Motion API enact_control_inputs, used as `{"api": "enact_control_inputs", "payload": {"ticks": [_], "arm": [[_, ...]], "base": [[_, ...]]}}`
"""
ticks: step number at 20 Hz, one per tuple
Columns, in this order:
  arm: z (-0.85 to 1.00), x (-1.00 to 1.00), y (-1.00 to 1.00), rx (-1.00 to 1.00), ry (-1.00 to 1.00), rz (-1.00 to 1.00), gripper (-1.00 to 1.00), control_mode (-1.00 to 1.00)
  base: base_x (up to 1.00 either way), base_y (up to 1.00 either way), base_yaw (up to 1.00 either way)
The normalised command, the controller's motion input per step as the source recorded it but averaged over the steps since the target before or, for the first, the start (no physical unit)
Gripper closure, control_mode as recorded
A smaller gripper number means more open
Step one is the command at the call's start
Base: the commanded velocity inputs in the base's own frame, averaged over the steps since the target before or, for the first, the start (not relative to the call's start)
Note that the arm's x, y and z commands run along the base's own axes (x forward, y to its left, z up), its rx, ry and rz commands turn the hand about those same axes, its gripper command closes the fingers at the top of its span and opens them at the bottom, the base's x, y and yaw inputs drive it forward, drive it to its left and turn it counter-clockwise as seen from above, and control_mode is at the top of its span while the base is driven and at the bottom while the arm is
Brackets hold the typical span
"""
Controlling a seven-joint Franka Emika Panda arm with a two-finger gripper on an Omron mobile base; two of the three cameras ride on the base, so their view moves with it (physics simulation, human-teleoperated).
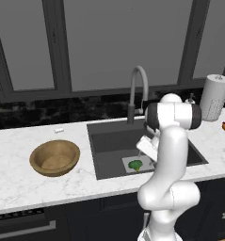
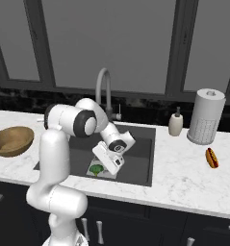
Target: Pick the broccoli from the sink and place it in the bowl. Then pick the bowl and place it in the microwave. Then close the microwave door and press the start button.
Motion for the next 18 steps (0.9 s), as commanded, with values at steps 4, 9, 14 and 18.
{"api": "enact_control_inputs", "payload": {"ticks": [4,9,14,18], "arm": [[-0.28,0.14,0.06,0.0,0.0,0.0,-1.0,-1.0],[-0.23,0.2,0.15,0.0,0.0,0.0,-1.0,-1.0],[-0.21,0.22,0.1,0.0,0.0,0.0,-1.0,-1.0],[-0.27,0.23,0.01,0.0,0.0,0.0,-1.0,-1.0]], "base": [[0.0,0.0,0.0],[0.0,0.0,0.0],[0.0,0.0,0.0],[0.0,0.0,0.0]]}}
